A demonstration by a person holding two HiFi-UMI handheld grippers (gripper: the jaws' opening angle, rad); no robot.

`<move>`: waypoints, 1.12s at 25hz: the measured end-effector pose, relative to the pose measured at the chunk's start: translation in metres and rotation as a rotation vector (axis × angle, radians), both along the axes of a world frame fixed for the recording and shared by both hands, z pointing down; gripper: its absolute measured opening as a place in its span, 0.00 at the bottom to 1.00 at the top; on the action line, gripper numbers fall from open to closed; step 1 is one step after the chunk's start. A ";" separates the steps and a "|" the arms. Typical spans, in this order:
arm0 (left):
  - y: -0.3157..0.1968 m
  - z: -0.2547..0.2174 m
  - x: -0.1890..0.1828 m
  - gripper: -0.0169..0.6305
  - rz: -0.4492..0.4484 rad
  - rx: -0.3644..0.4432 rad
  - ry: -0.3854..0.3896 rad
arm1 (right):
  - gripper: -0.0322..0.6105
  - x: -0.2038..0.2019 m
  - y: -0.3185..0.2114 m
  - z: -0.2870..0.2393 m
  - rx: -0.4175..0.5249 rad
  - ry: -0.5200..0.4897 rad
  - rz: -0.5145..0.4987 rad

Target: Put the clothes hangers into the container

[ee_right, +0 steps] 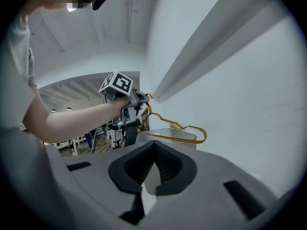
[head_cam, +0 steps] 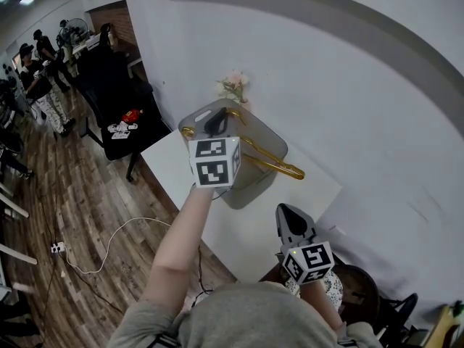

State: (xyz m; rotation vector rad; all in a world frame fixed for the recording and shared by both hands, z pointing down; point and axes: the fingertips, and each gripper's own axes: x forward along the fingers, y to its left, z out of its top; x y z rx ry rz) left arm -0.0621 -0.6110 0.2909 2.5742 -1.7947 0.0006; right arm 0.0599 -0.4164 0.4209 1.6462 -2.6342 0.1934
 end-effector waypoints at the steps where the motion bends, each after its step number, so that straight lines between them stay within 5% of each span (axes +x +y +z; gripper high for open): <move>1: -0.002 0.003 0.000 0.06 -0.003 -0.007 0.001 | 0.05 0.001 -0.002 0.001 -0.002 -0.001 0.000; 28: 0.005 0.111 -0.052 0.07 -0.112 -0.222 -0.008 | 0.05 -0.005 -0.015 0.013 -0.027 0.003 -0.058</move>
